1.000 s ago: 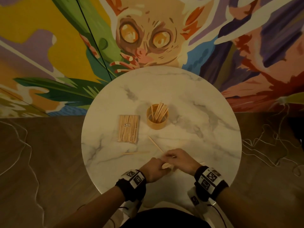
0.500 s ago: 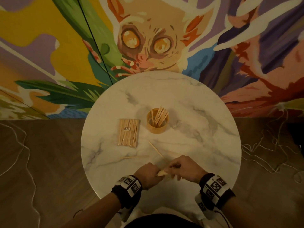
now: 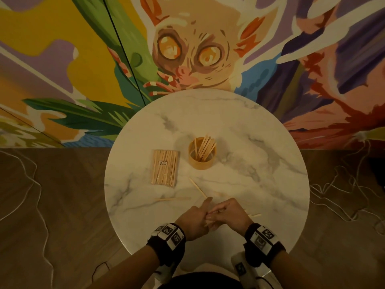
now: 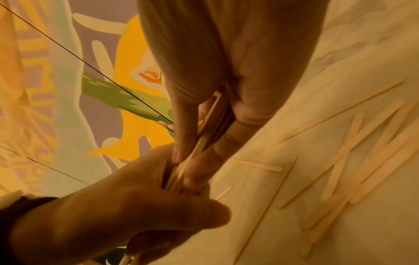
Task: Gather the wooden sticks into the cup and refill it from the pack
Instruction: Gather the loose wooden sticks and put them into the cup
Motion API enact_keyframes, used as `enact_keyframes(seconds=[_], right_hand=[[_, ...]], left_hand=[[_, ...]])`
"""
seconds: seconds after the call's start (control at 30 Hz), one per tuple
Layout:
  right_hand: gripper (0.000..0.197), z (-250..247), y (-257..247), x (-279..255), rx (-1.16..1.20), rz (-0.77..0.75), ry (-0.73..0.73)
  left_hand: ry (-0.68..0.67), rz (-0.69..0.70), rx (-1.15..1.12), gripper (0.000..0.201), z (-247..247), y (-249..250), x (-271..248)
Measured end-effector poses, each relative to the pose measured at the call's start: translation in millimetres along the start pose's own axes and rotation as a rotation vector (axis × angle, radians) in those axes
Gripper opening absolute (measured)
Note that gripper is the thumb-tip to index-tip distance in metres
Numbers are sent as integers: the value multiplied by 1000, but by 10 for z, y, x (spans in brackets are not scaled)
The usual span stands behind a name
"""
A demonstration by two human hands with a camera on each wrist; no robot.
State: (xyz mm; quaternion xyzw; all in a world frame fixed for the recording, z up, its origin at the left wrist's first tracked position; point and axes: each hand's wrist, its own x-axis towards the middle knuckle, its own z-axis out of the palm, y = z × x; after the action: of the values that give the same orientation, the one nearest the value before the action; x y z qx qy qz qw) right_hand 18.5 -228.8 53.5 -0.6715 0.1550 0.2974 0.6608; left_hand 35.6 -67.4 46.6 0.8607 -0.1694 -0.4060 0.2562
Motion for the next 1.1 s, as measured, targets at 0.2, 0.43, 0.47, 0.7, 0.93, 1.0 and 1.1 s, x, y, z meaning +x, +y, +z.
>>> enact_keyframes(seconds=[0.2,0.43,0.47,0.7,0.93,1.0,1.1], right_hand=[[13,-184,-3,51,125,9,40],[14,-57,-17,99,32,58,-66],[17,-32,-27,105,9,69,-87],[18,-7,-20,147,48,47,-67],[14,-210,-36,213,196,70,20],[15,-293,-20,225,249,100,38],[18,-350,25,223,300,141,33]], left_hand=[[33,5,47,87,-154,-156,23],[37,-22,298,37,-38,-172,-28],[51,-30,310,39,-17,-171,-15],[126,-58,371,41,-21,-105,36],[102,-52,236,39,-320,-189,68],[74,-33,113,41,-431,-275,39],[35,21,-211,35,-524,-358,-66]])
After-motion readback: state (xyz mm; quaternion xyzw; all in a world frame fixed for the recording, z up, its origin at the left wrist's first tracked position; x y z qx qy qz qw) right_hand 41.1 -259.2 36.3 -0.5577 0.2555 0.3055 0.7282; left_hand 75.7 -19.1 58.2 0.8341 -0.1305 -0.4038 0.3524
